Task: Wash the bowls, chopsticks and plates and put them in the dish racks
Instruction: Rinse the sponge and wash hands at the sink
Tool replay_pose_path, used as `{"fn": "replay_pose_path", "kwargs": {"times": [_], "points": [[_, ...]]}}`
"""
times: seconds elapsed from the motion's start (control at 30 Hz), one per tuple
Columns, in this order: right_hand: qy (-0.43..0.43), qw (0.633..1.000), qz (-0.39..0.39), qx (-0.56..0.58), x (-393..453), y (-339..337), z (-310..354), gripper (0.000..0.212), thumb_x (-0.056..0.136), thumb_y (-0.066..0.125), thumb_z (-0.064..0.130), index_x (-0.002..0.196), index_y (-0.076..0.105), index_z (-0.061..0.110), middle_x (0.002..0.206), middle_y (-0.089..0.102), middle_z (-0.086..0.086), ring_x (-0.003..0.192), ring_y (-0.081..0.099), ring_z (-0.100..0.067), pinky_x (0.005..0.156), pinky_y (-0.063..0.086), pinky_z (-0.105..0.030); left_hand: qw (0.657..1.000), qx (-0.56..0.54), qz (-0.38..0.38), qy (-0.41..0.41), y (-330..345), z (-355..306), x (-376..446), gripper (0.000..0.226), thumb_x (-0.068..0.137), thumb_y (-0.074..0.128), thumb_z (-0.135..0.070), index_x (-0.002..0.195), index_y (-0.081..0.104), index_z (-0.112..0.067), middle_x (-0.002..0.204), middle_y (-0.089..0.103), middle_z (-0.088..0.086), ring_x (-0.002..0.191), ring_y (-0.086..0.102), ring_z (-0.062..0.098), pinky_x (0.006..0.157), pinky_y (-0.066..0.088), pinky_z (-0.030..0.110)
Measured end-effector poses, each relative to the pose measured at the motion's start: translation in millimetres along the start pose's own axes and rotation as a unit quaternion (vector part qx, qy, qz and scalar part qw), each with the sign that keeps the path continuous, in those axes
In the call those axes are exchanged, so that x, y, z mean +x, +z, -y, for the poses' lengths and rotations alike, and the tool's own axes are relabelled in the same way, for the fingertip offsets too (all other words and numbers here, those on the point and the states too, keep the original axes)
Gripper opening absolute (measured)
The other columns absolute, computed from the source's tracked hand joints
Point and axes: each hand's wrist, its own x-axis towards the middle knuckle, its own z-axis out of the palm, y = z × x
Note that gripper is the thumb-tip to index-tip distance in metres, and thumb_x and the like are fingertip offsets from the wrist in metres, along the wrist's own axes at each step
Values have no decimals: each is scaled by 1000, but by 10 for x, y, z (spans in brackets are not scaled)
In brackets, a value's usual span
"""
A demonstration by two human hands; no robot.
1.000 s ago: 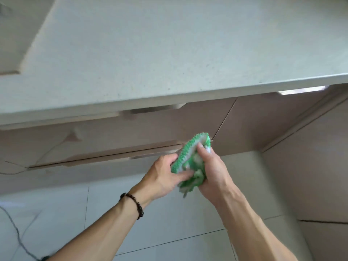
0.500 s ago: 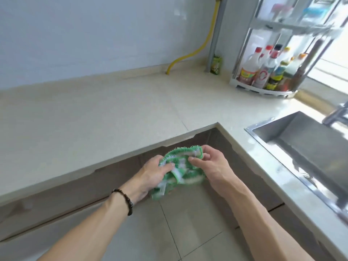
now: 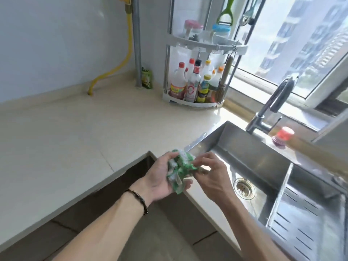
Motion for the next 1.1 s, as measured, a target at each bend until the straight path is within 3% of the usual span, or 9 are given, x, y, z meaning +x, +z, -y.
{"fn": "replay_pose_path", "kwargs": {"times": [0.27,0.43,0.57,0.63,0.7,0.8,0.9,0.97,1.1], "points": [[40,999,7,14,307,-656,-524,36,74,50,-6,88,79,10,107,74,11,98,69,-4,87,59,-35,982,183,-43,7,542,-63,975,16,91,68,-16,103,66,-6,86,68,9,72,66,18,63,58,31],[-182,897,125,-384,708,-1016,-963,100,71,70,2,156,25,29,153,42,-10,119,58,-28,85,57,-41,902,430,-18,-34,748,-85,1356,25,79,73,7,86,60,-13,65,50,-1,53,43,8,47,32,24],[-215,831,100,-503,978,-1104,-1040,47,54,80,12,97,59,9,77,60,-10,54,58,-27,49,40,-32,822,568,11,-42,1108,-7,1647,24,70,65,7,84,57,-10,66,49,-3,57,44,13,49,34,25],[-168,841,106,-504,1080,-1125,-1107,46,37,83,6,65,49,16,51,48,-3,34,45,-24,42,21,-26,733,680,-32,-3,1232,71,1789,19,75,64,-2,87,54,-13,77,58,0,67,54,20,55,40,30],[-111,854,111,-496,1153,-1176,-1137,52,37,84,10,62,40,21,46,51,-2,34,50,-26,43,18,-24,547,821,-105,126,1256,153,1886,19,81,66,-10,95,52,-12,85,65,6,74,63,26,57,43,34],[4,883,165,-440,1236,-1240,-1104,17,80,65,17,88,50,17,90,67,-10,83,66,-34,58,32,-32,369,853,-92,358,1053,295,2063,37,57,81,6,75,53,-11,56,55,4,41,54,22,33,37,27],[25,905,160,-394,1297,-1253,-1304,20,85,56,15,99,44,17,100,65,-9,91,62,-37,62,32,-34,410,832,-148,344,1008,388,2191,29,65,77,2,77,55,-12,59,58,6,46,59,26,36,44,29],[-34,926,128,-354,1304,-1250,-1479,41,80,58,5,116,42,16,98,63,-10,84,61,-38,59,36,-38,491,822,-228,179,1173,349,2219,14,79,69,-14,86,58,-13,74,65,6,65,65,30,53,50,34],[-224,877,78,-417,1180,-1305,-1840,94,67,68,-7,150,30,13,123,58,-27,92,62,-40,72,54,-47,825,546,-120,-83,1250,142,2415,11,79,71,-6,88,66,-7,60,51,-1,52,42,15,48,30,25]]}}
